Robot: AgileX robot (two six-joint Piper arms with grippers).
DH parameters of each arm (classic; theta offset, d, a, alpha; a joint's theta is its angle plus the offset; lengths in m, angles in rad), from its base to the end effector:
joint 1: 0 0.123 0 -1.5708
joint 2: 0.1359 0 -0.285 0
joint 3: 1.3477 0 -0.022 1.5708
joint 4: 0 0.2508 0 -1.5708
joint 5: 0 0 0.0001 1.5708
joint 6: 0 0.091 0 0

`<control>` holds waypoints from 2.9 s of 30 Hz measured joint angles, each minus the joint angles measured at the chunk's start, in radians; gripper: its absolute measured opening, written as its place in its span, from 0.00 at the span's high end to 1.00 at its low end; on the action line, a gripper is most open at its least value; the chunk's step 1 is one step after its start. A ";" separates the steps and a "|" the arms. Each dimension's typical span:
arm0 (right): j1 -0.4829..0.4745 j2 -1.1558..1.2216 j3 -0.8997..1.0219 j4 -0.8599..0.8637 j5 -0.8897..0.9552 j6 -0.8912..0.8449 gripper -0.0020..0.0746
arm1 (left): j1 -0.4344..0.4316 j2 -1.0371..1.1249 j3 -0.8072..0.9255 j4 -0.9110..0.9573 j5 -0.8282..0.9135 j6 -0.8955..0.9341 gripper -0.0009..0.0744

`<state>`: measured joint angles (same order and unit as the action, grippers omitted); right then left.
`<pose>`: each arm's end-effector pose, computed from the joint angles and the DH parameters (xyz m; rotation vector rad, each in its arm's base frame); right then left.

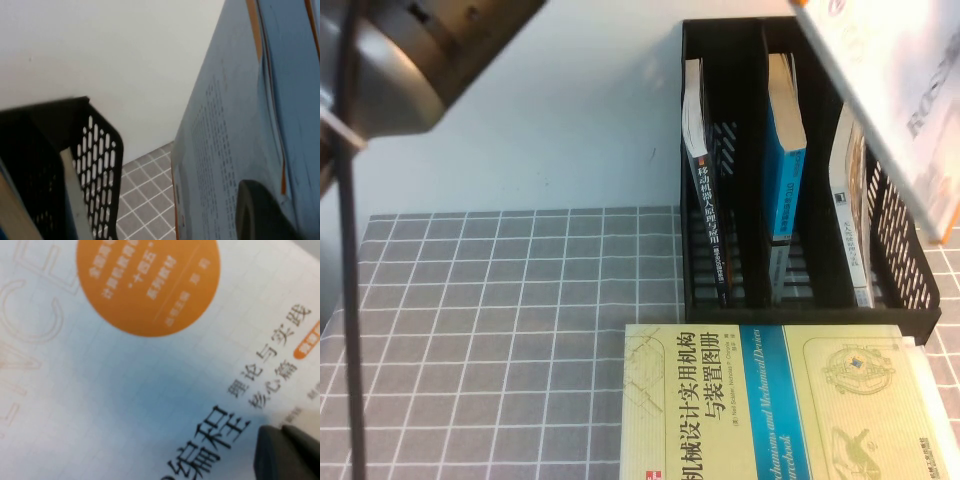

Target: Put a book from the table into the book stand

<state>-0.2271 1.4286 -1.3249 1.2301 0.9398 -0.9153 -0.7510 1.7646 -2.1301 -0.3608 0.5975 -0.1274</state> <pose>0.3104 -0.0006 0.4004 -0.2169 1.9191 0.7887 0.2777 -0.2840 0.5119 0.4441 1.7405 -1.0373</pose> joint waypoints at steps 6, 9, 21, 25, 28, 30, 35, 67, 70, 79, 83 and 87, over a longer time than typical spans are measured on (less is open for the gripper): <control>0.000 0.002 0.000 -0.169 0.025 0.094 0.98 | -0.002 0.034 0.000 0.173 0.052 -0.211 0.86; 0.000 0.002 0.000 -0.235 0.041 0.121 0.98 | 0.000 0.053 0.000 0.209 0.102 -0.260 0.86; 0.018 0.002 0.000 -0.271 0.060 0.153 0.98 | -0.007 0.101 0.002 0.494 0.083 -0.627 0.86; 0.029 0.002 0.000 -0.278 0.055 0.146 0.98 | -0.034 0.163 0.002 0.716 0.013 -0.838 0.86; 0.029 0.002 0.000 -0.306 0.039 0.146 0.98 | -0.067 0.213 0.000 0.896 -0.016 -0.983 0.86; 0.029 0.002 0.000 -0.334 0.025 0.149 0.98 | -0.084 0.243 0.000 0.985 -0.017 -1.034 0.86; 0.029 0.002 0.000 -0.408 -0.028 0.186 0.98 | -0.118 0.283 -0.002 1.071 -0.017 -1.069 0.86; 0.029 -0.121 0.309 -0.352 0.078 -0.024 0.98 | -0.126 0.045 -0.191 0.946 0.384 -0.277 0.95; 0.029 -0.121 0.402 -0.311 0.108 -0.094 0.98 | -0.122 -0.050 -0.200 0.950 0.492 -0.178 0.98; 0.029 -0.188 0.426 -0.638 0.130 0.098 0.98 | -0.122 -0.296 -0.125 0.756 0.665 -0.034 0.99; 0.029 -0.287 0.426 -0.863 0.078 0.247 0.98 | -0.122 -0.421 0.025 0.724 0.665 -0.061 0.99; 0.029 -0.438 0.439 -0.857 0.015 0.235 0.98 | -0.122 -0.558 0.275 0.755 0.665 -0.126 0.99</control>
<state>-0.1979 0.9902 -0.8859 0.3732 0.9551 -0.6806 -0.8730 1.2065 -1.8554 0.3942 1.2621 -0.2535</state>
